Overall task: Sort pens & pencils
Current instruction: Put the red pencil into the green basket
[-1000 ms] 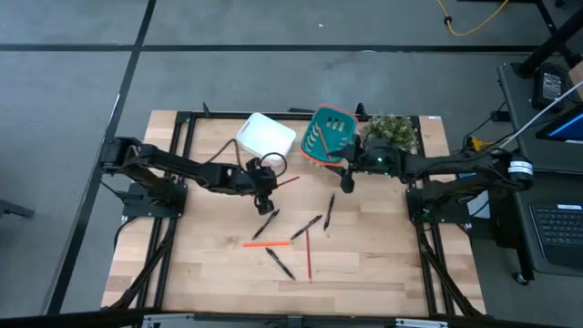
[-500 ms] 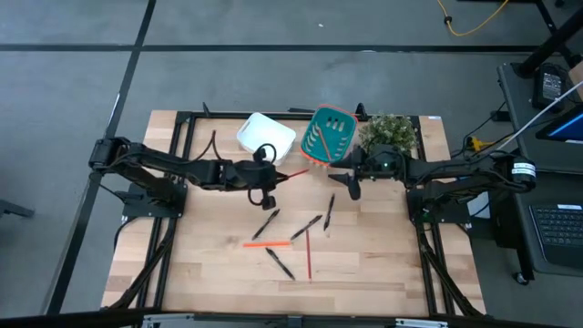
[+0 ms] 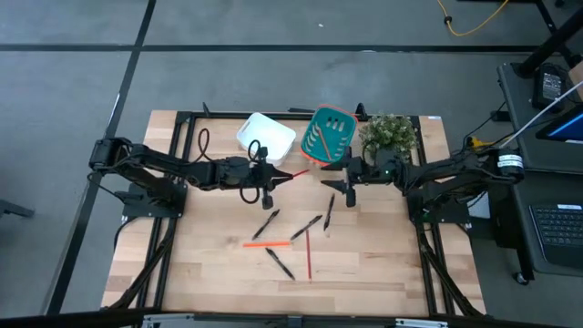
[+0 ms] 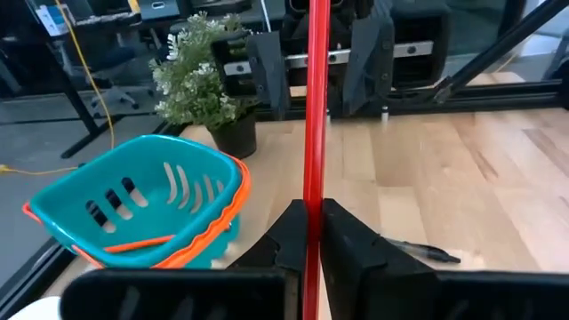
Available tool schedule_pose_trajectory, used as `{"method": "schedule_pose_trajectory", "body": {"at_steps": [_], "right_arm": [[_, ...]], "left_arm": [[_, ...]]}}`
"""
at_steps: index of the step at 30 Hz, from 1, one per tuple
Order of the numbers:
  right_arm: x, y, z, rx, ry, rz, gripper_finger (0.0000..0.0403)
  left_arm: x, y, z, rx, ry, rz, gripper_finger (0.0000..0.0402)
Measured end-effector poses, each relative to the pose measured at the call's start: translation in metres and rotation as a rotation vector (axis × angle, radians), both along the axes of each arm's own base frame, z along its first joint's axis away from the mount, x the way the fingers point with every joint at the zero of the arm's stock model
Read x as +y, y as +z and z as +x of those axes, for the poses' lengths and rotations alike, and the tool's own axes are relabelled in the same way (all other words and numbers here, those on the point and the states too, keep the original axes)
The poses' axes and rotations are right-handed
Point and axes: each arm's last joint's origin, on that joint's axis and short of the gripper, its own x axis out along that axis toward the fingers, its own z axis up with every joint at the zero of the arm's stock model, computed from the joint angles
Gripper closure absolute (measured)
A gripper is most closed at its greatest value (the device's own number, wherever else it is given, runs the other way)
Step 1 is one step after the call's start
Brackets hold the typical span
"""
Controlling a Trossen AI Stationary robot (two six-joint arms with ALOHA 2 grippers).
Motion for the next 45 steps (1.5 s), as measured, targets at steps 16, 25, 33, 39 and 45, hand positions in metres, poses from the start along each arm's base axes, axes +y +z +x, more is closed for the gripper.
{"method": "schedule_pose_trajectory", "body": {"at_steps": [16, 25, 33, 39, 45], "right_arm": [[0.003, 0.010, 0.067, -0.021, -0.013, -0.140, 0.0194], [0.004, 0.023, 0.074, -0.068, 0.042, -0.155, 0.0194], [0.004, 0.025, 0.075, -0.074, 0.054, -0.154, 0.0194], [0.004, 0.025, 0.075, -0.072, 0.055, -0.154, 0.0230], [0.004, 0.025, 0.075, -0.072, 0.056, -0.154, 0.0281]], "left_arm": [[0.001, 0.003, 0.001, -0.019, -0.007, 0.051, 0.0384], [0.001, 0.002, 0.000, -0.012, -0.008, 0.051, 0.0384], [0.001, 0.002, 0.001, -0.012, -0.008, 0.052, 0.0384], [0.001, 0.002, 0.000, -0.012, -0.007, 0.051, 0.0384], [0.001, 0.002, 0.000, -0.012, -0.007, 0.051, 0.0384]]}}
